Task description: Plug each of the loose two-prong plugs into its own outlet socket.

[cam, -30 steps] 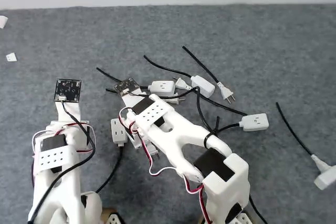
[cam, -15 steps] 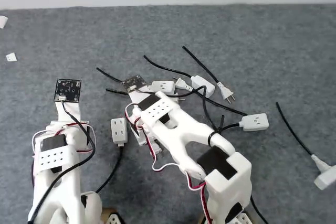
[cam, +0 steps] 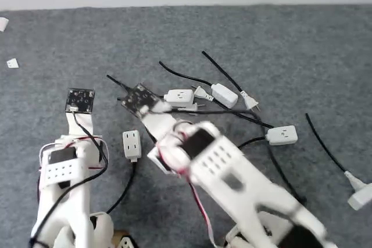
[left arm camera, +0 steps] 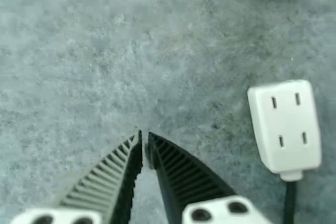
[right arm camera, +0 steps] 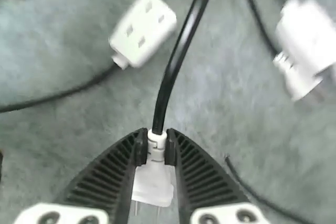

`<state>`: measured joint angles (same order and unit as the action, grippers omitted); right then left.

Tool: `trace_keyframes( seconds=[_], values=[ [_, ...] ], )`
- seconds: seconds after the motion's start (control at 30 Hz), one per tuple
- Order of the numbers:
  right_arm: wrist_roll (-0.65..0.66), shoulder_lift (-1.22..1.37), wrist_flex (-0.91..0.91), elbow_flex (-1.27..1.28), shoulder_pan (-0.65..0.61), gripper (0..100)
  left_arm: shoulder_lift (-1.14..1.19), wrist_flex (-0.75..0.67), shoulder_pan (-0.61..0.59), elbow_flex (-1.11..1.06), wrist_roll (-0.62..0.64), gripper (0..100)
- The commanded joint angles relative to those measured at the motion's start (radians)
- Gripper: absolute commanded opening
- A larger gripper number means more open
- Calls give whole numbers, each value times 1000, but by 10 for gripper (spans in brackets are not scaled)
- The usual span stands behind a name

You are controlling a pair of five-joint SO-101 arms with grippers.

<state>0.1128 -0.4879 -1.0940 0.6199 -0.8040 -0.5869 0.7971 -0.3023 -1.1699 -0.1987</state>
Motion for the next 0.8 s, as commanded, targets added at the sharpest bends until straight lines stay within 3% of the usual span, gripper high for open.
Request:
trace_keyframes(
  seconds=[0.0,0.13,0.27,0.33,0.5,0.77],
  values=[
    [20,-249,108,106,-7,8,137,41,14,137,-15,16],
    [15,-486,171,247,-10,8,351,135,6,303,-34,16],
    [23,-688,268,408,-74,8,437,255,15,386,-212,13],
    [20,-751,288,463,-110,8,420,258,32,371,-233,13],
    [15,-731,360,522,-147,8,265,253,91,240,-339,13],
    [14,-556,456,519,-177,8,-195,224,181,-62,-414,13]
  ],
)
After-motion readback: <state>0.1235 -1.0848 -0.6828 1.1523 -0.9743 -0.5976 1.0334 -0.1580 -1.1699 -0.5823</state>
